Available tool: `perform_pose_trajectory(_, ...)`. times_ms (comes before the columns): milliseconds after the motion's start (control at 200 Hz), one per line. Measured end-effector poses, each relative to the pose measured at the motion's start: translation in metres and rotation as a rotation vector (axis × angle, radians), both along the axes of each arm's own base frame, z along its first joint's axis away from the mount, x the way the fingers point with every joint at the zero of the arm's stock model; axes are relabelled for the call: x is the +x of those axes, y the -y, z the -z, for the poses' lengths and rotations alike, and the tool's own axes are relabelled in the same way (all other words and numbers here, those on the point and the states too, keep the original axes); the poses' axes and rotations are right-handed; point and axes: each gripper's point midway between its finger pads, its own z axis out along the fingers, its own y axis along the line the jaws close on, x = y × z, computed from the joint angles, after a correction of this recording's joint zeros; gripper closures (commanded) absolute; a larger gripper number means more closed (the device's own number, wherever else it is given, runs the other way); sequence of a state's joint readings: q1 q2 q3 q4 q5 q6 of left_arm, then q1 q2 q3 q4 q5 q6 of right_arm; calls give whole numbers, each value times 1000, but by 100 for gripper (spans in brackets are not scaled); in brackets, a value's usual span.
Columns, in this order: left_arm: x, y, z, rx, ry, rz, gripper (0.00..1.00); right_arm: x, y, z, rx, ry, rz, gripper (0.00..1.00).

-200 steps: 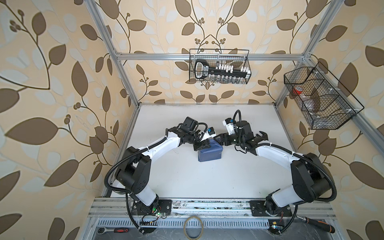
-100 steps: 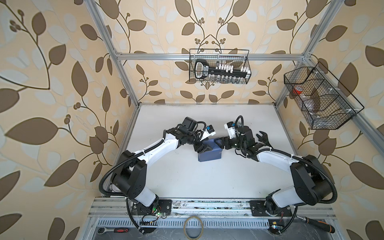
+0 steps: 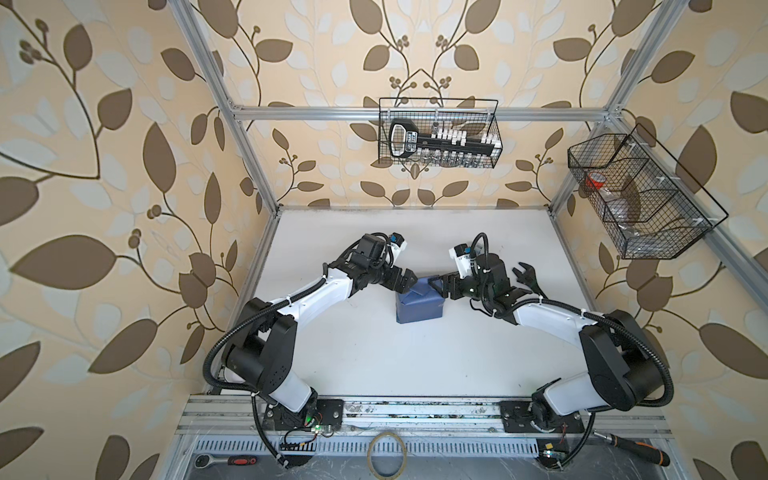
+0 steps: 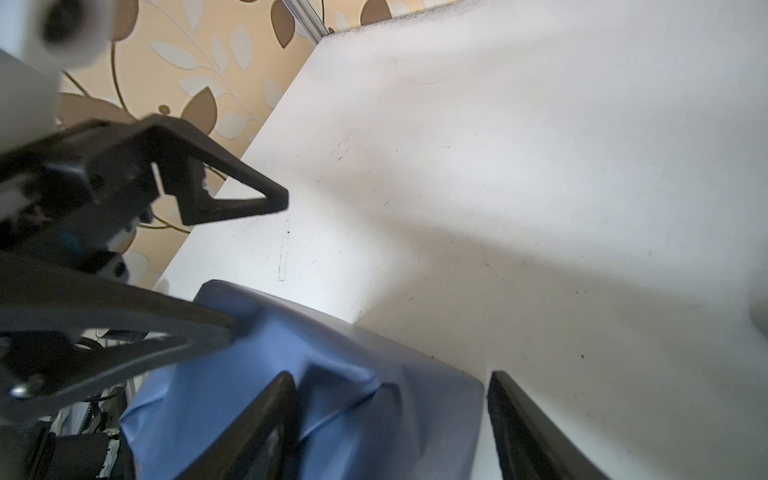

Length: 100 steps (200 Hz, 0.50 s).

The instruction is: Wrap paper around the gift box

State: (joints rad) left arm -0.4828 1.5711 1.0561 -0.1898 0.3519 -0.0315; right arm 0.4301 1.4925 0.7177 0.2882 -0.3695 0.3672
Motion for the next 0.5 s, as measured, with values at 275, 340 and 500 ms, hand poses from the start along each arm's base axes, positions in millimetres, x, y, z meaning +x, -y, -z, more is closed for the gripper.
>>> perform_pose_trajectory(275,-8,2,9,-46,-29,-8,1,-1,0,0,-4,-12,-2,24)
perform_pose_trajectory(340,-10,1,9,-50,-27,-10,1,-3,0,-1,-3,-26,2,21)
perform_pose_trajectory(500,-10,1,9,-56,-20,-12,1,-8,-2,-13,38,-45,13,10)
